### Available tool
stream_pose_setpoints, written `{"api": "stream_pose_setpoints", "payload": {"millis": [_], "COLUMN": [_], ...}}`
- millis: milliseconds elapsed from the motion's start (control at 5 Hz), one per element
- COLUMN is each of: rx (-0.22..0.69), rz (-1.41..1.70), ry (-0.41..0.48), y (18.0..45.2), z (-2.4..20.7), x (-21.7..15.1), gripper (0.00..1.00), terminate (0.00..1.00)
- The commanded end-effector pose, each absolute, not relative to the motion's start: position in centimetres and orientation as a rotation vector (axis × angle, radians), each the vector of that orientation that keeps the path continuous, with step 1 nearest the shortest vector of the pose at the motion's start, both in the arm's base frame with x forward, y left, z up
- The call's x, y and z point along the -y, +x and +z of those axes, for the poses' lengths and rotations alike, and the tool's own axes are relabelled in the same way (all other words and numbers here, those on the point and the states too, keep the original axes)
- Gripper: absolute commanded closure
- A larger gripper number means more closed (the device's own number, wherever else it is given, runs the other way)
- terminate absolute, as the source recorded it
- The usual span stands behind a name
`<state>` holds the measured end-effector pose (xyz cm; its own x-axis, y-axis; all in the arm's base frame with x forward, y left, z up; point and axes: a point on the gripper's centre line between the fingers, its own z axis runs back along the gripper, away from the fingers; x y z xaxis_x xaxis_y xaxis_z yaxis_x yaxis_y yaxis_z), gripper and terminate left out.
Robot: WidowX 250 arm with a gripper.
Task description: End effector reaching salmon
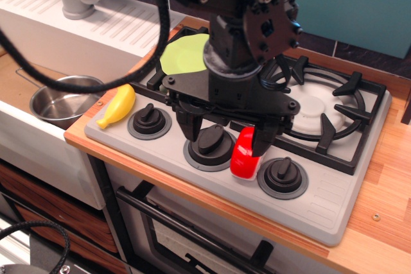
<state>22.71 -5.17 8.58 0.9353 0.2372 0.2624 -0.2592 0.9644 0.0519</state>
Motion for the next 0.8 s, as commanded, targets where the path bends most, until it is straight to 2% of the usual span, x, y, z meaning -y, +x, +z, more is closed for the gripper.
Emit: {"api": "stream_pose_setpoints", "payload": {"millis": [0, 600], "rx": [0.257, 0.226], "rz": [0.254, 0.316], "ry": [0.086, 0.094], "y": [22.7, 24.7], "z": [8.6, 10.0], "x": [5.2, 6.5], "gripper": [0.00, 0.00], "terminate": [0.00, 0.00]}}
